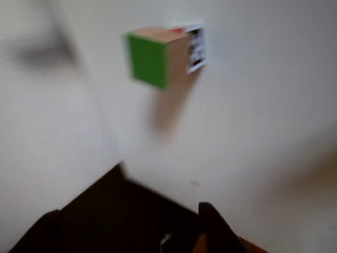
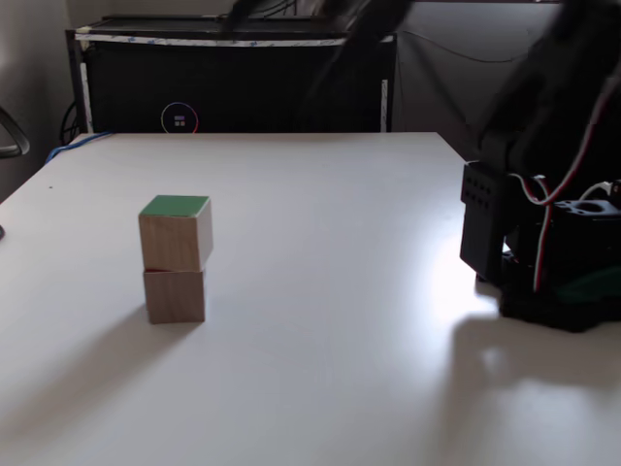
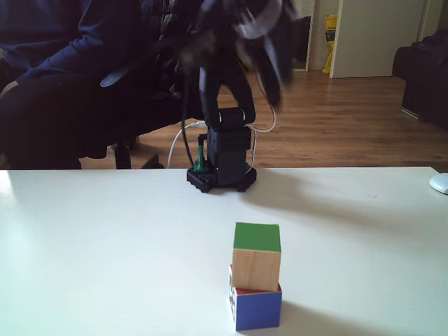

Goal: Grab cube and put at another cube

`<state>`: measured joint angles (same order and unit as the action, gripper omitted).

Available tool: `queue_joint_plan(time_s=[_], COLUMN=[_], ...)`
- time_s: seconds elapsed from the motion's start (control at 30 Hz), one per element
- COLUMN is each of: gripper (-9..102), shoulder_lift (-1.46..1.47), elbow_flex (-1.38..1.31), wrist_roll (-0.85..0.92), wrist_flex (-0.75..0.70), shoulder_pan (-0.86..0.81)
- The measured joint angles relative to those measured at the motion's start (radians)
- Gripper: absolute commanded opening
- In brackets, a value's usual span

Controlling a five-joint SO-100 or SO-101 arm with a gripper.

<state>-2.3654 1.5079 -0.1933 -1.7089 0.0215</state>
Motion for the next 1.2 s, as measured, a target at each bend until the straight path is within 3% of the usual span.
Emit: queue_joint_plan(time_s=[0.13,0.33,0.57,0.77,0.97,1.2], gripper=[40,39,23,0,0,0], shoulder_lift=[-0.414,-0.856,-0.911,-0.917,-0.917,-0.917], elbow_flex=[0.181,0.753,1.140,1.393,1.496,1.494], wrist_roll=[0.097,0.181,0.204,0.242,0.267,0.290], wrist_flex=[0.046,0.268,0.364,0.489,0.535,0.426], shoulder_pan=[-0.117,-0.250,-0.265,-0.265,-0.267,-0.222])
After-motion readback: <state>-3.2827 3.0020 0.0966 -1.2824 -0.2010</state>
